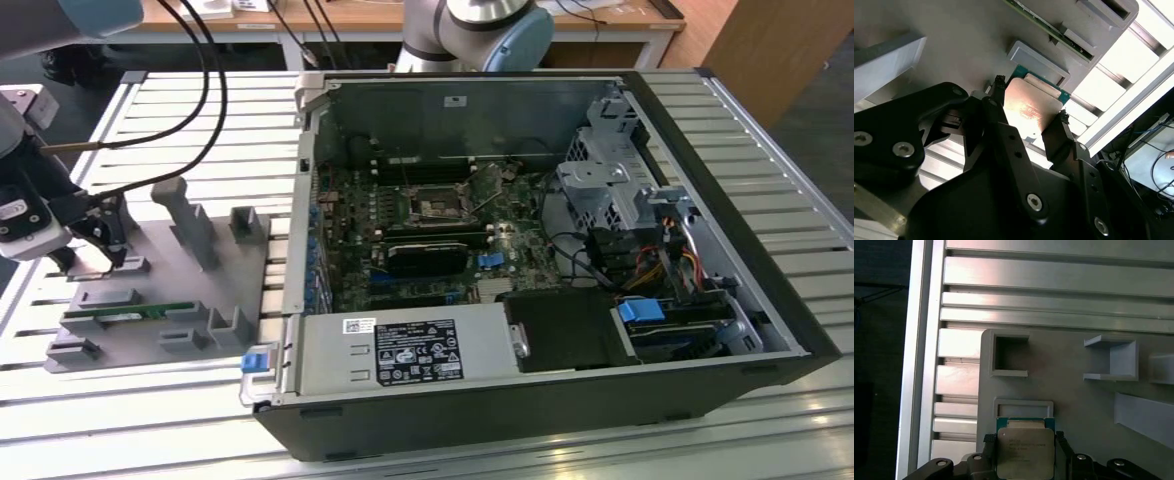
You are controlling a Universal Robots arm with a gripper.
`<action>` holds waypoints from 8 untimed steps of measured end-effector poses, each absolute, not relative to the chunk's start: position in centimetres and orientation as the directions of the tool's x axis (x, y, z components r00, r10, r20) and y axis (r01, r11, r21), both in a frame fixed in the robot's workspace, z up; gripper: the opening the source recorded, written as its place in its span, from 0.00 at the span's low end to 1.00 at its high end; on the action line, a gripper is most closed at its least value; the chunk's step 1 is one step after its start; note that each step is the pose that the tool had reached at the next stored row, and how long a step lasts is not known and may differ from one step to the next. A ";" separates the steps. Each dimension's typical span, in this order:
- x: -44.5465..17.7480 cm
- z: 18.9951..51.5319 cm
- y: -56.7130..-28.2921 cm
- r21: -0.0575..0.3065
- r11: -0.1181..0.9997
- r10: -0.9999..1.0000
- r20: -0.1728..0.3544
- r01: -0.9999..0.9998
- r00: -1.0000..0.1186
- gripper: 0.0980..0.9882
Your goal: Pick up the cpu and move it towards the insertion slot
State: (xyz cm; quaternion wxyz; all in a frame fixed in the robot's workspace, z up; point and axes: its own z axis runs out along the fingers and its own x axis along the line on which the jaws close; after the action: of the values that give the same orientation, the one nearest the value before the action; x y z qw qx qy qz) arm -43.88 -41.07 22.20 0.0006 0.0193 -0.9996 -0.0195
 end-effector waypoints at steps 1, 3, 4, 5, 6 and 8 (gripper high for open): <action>-43.9 22.2 -41.1 0.039 0.998 -0.039 0.001 -0.039 -0.999 0.50; -43.9 22.3 -41.1 0.039 0.998 -0.039 0.001 -0.039 -0.999 0.50; -43.9 22.3 -41.1 0.039 0.998 -0.039 0.001 -0.039 -0.999 0.50; -43.9 22.3 -41.1 0.039 0.998 -0.039 0.001 -0.039 -0.999 0.50; -43.9 22.4 -41.1 0.039 0.998 -0.039 0.001 -0.039 -0.999 0.50; -43.9 22.4 -41.1 0.039 0.998 -0.039 0.001 -0.039 -0.999 0.50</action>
State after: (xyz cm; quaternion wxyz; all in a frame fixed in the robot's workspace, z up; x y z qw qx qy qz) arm -43.88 -41.07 22.43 0.0007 0.0193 -0.9996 -0.0194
